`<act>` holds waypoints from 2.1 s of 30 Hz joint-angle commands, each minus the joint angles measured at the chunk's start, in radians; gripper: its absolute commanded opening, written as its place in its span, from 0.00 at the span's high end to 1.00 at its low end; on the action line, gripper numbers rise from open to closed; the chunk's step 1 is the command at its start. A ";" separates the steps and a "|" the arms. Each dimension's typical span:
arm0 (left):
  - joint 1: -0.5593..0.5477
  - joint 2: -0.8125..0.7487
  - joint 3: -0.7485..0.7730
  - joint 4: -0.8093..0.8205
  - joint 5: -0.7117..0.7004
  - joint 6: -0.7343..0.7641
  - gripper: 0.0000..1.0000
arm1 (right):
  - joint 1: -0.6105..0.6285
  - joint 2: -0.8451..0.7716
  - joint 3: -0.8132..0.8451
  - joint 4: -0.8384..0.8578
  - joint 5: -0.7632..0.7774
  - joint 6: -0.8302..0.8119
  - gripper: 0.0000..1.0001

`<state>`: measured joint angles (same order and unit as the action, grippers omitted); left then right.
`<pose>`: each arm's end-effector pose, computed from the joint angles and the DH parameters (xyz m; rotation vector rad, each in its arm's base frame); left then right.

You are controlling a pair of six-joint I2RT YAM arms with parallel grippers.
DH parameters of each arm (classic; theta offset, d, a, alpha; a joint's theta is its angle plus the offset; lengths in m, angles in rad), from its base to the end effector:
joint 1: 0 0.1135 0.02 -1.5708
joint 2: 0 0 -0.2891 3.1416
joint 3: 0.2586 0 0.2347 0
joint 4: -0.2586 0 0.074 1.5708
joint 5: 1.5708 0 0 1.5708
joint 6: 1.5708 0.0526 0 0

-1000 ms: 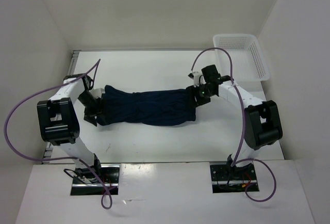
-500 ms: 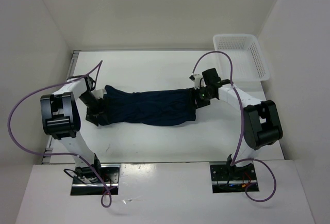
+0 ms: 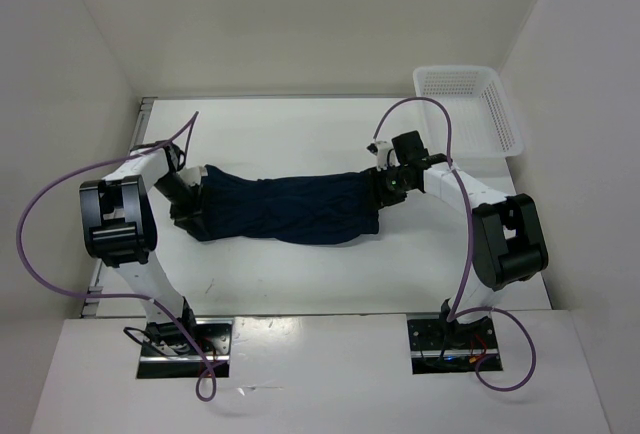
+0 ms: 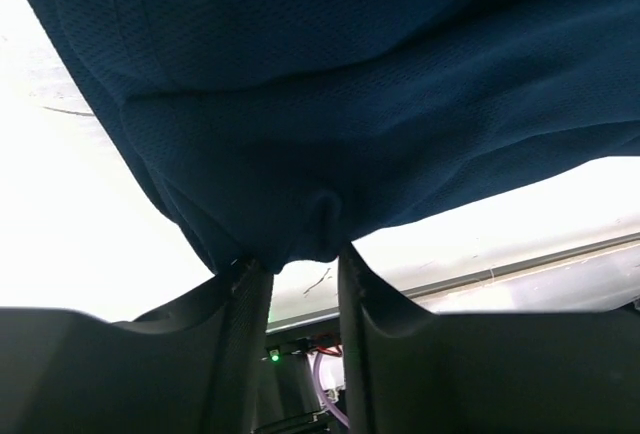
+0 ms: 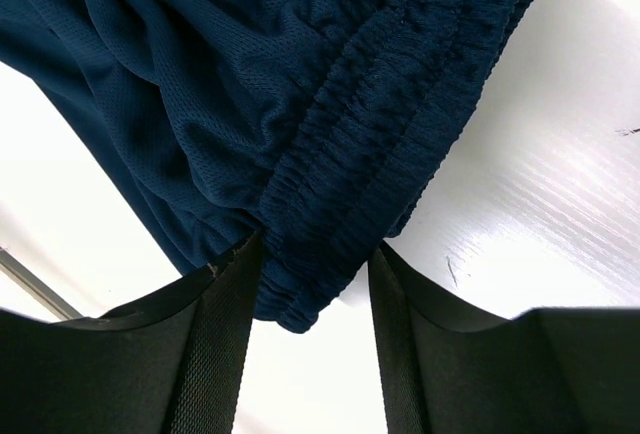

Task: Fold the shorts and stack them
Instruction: Fold the shorts

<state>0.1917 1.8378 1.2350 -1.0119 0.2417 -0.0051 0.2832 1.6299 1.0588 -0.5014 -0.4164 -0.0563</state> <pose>0.3084 0.0470 0.1882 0.3125 -3.0815 0.3809 0.3001 0.1095 0.2227 -0.5829 2.5650 0.6270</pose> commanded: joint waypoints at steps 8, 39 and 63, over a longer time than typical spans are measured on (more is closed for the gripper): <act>-0.003 0.005 0.035 -0.007 0.031 0.005 0.85 | -0.004 -0.010 -0.005 0.038 -0.012 0.006 0.70; -0.003 -0.032 0.096 -0.053 0.068 0.005 1.00 | -0.004 0.088 -0.042 0.040 -0.222 0.216 0.61; 0.028 0.277 0.994 -0.036 -0.055 0.005 1.00 | -0.199 0.396 0.677 0.109 -0.288 0.167 1.00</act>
<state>0.2119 2.0884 2.1284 -1.1004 0.2115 -0.0040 0.0929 1.9953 1.6211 -0.4854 -0.7551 0.0704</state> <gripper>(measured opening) 0.009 0.058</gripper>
